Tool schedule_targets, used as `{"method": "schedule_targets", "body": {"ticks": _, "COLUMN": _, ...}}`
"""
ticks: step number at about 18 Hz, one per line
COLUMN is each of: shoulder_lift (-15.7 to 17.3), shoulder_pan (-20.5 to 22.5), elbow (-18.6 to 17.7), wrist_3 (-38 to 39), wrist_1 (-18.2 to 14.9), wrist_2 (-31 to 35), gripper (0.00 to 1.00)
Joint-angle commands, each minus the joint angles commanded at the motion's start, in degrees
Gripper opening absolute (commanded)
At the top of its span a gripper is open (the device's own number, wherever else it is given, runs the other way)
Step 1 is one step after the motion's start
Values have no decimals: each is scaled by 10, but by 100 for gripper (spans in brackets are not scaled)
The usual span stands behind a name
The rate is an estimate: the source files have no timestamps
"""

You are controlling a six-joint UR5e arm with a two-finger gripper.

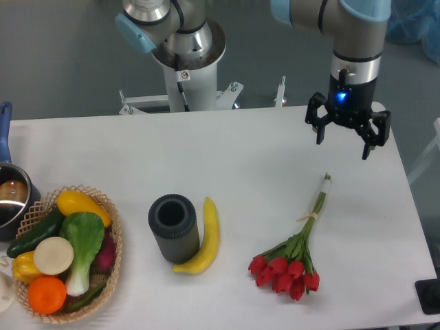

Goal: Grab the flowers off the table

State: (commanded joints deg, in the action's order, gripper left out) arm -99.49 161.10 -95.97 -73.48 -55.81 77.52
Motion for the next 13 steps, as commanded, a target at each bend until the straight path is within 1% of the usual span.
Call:
{"method": "schedule_targets", "body": {"ticks": 1, "shoulder_lift": -1, "shoulder_pan": 0, "elbow": -5, "wrist_3": 11, "wrist_1": 6, "wrist_2": -10, "gripper": 100}}
{"method": "schedule_targets", "body": {"ticks": 4, "shoulder_lift": -8, "shoulder_pan": 3, "elbow": -39, "wrist_3": 19, "wrist_1": 58, "wrist_2": -71, "gripper": 100}}
{"method": "schedule_targets", "body": {"ticks": 5, "shoulder_lift": -14, "shoulder_pan": 2, "elbow": -42, "wrist_3": 20, "wrist_1": 62, "wrist_2": -81, "gripper": 100}}
{"method": "schedule_targets", "body": {"ticks": 8, "shoulder_lift": -44, "shoulder_pan": -3, "elbow": -36, "wrist_3": 20, "wrist_1": 62, "wrist_2": -82, "gripper": 100}}
{"method": "schedule_targets", "body": {"ticks": 9, "shoulder_lift": -61, "shoulder_pan": -15, "elbow": -34, "wrist_3": 20, "wrist_1": 62, "wrist_2": -82, "gripper": 100}}
{"method": "schedule_targets", "body": {"ticks": 11, "shoulder_lift": -84, "shoulder_pan": -17, "elbow": -33, "wrist_3": 19, "wrist_1": 63, "wrist_2": -82, "gripper": 100}}
{"method": "schedule_targets", "body": {"ticks": 13, "shoulder_lift": -108, "shoulder_pan": -17, "elbow": -25, "wrist_3": 20, "wrist_1": 63, "wrist_2": -82, "gripper": 100}}
